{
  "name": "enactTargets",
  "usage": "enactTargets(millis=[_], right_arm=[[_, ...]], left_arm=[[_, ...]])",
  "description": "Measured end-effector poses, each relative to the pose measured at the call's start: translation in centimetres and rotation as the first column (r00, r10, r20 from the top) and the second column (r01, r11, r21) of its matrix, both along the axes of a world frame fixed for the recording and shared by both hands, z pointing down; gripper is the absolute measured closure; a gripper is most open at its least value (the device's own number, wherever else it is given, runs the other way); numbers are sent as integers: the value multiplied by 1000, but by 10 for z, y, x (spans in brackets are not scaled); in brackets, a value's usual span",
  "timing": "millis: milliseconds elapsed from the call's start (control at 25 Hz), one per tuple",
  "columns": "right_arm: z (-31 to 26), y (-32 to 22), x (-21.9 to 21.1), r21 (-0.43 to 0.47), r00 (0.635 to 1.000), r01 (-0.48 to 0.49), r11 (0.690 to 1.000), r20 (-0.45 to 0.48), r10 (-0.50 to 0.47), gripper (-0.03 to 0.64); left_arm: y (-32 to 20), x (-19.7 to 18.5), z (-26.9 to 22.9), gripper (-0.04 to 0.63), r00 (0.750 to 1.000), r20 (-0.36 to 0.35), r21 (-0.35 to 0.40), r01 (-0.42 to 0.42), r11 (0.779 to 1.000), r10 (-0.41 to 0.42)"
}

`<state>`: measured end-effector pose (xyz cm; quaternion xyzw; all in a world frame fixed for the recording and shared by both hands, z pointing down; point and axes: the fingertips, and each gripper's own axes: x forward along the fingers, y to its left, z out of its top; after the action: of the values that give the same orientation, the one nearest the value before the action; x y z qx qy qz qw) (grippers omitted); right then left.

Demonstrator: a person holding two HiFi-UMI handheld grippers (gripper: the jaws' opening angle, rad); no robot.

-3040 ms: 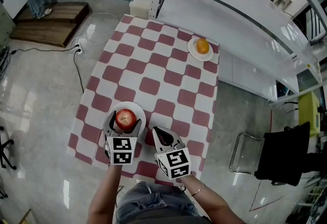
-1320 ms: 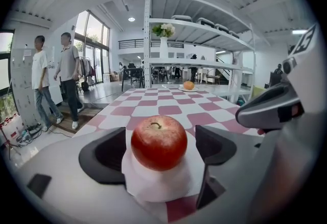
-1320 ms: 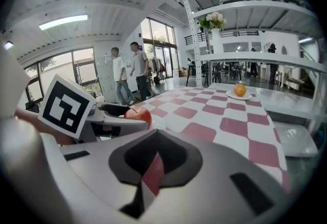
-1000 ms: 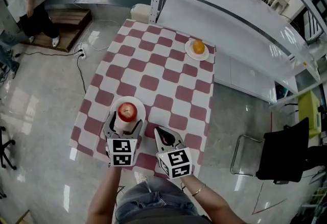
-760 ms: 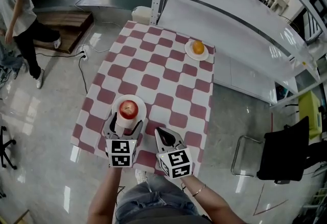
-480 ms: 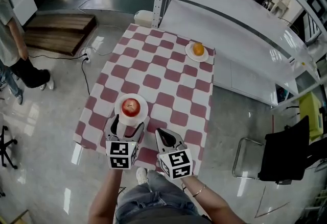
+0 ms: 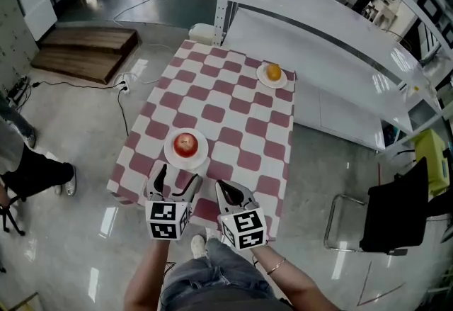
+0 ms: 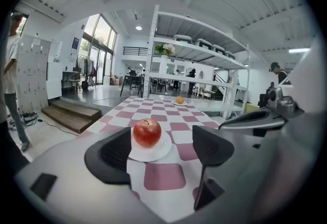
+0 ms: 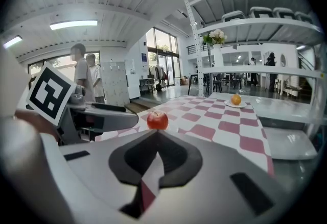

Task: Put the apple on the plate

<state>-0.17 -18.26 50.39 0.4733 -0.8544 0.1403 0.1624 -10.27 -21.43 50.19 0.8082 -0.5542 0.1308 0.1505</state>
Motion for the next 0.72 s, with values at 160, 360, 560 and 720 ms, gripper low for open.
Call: enactTargets(millis=[160, 360, 560, 720], right_arm=[[-5, 11, -3, 15, 1000, -1, 1000, 4, 1, 606], [-9, 25, -3, 22, 1000, -3, 1000, 4, 3, 606], [-13, 38, -3, 32, 1000, -10, 999, 7, 10, 606], [-16, 47, -3, 44, 1000, -13, 999, 5, 13, 606]], left_arm=[[14, -3, -5, 223, 1000, -8, 7, -1, 1000, 1], [30, -8, -10, 272, 1000, -6, 12, 10, 1000, -10], [45, -17, -14, 365, 999, -9, 20, 38, 999, -38], [56, -22, -15, 427, 999, -21, 18, 49, 999, -48]])
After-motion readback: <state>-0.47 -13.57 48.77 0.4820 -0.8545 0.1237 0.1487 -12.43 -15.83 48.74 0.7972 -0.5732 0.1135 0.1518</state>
